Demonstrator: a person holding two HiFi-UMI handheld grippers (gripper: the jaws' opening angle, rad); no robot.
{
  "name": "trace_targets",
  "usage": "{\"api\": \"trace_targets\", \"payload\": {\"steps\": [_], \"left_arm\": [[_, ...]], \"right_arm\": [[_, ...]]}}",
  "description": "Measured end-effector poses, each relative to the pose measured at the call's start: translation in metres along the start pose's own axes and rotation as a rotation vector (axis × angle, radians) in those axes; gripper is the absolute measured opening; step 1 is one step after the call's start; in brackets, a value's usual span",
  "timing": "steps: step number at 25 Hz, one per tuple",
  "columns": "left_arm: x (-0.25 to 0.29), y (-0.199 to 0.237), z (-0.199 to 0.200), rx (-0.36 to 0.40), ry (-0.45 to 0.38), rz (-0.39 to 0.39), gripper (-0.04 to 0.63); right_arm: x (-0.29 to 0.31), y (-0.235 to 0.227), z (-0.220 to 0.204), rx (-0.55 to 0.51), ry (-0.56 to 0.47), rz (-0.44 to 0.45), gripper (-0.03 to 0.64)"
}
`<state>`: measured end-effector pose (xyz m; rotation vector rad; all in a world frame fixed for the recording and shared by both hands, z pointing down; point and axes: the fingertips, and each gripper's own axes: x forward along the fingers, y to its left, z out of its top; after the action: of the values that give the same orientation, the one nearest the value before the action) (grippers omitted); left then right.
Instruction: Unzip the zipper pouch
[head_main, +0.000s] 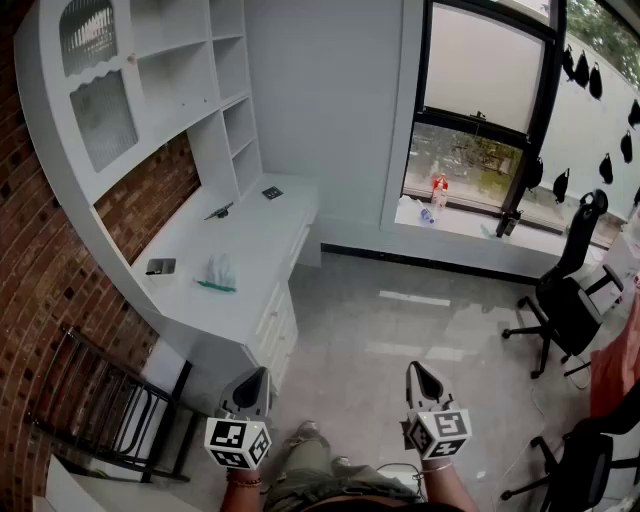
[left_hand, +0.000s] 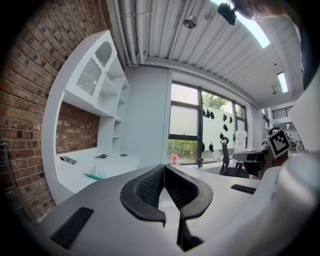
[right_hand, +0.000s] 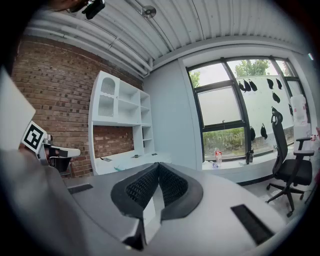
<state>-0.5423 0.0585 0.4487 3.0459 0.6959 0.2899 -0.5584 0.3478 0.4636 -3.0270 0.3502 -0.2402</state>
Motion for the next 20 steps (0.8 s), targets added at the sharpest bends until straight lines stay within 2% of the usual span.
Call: {"api": "trace_targets", "payload": {"steps": [14, 20], "left_arm": [[0.025, -0.018, -0.001, 0.018, 0.014, -0.064, 0.003], [0.027, -0.019, -0.006, 0.0, 0.013, -0.071, 0.003]], "right_arm": [[0.005, -0.006, -0.006, -0.038, 0.024, -0.031, 0.0], [0.008, -0.008, -0.008, -0.001, 0.008, -0.024, 0.002]]}}
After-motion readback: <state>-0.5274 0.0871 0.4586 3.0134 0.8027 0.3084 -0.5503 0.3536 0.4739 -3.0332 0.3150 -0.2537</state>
